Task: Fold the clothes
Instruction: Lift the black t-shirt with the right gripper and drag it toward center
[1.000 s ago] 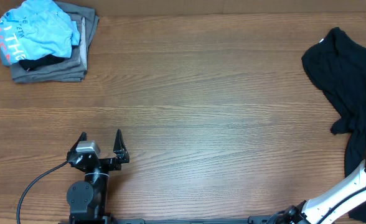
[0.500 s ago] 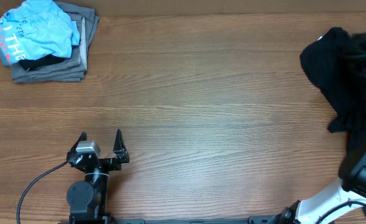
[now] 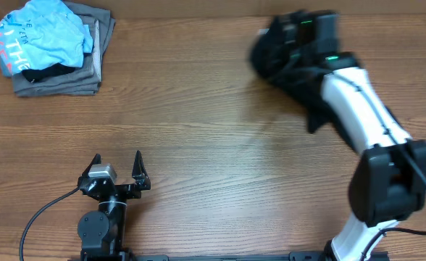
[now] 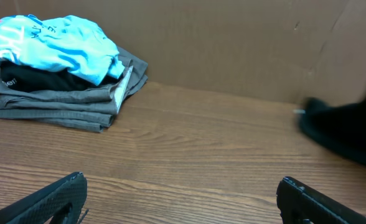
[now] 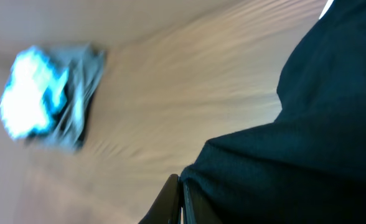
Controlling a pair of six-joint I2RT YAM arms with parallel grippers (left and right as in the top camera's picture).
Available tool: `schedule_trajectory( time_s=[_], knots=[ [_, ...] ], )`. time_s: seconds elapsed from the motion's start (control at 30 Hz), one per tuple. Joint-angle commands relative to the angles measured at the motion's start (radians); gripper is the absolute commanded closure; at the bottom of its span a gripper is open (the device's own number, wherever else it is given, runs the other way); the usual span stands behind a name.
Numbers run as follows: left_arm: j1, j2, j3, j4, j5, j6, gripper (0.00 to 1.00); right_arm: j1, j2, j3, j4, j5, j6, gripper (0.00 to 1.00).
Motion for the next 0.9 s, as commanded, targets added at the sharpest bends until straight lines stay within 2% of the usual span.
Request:
schedule_trajectory(
  time_s=[0.0,0.17,0.33,0.37,0.4,0.43,0.57,0.73,0.87],
  knots=[
    [-0.004,-0.009,-0.003,-0.002,0.000,0.023,0.00,0.185,-0.011,0.010,0.001,-0.027,0.006,0.96],
    [-0.004,-0.009,-0.003,-0.002,0.000,0.023,0.00,0.397,-0.011,0.011,0.007,-0.003,0.055,0.96],
    [-0.004,-0.009,-0.003,-0.002,0.000,0.023,0.00,0.484,-0.023,0.013,0.009,0.067,0.072,0.96],
    [-0.004,-0.009,-0.003,-0.002,0.001,0.023,0.00,0.484,-0.028,0.013,0.009,0.084,0.072,0.86],
    [-0.004,-0.009,-0.003,-0.002,0.000,0.023,0.00,0.484,-0.036,0.013,0.009,0.097,0.072,0.59],
    [-0.004,-0.009,-0.003,-0.002,0.000,0.023,0.00,0.468,-0.052,0.013,0.008,0.132,0.068,0.15],
    [-0.004,-0.009,-0.003,-0.002,0.001,0.023,0.00,0.383,-0.091,0.013,-0.004,0.259,0.022,0.00],
    [-0.004,-0.009,-0.003,-0.002,0.000,0.023,0.00,0.206,-0.115,0.013,-0.093,0.266,0.021,0.00],
    [-0.004,-0.009,-0.003,-0.002,0.001,0.023,0.00,0.075,-0.114,0.008,-0.217,0.071,0.021,0.00]
  ],
)
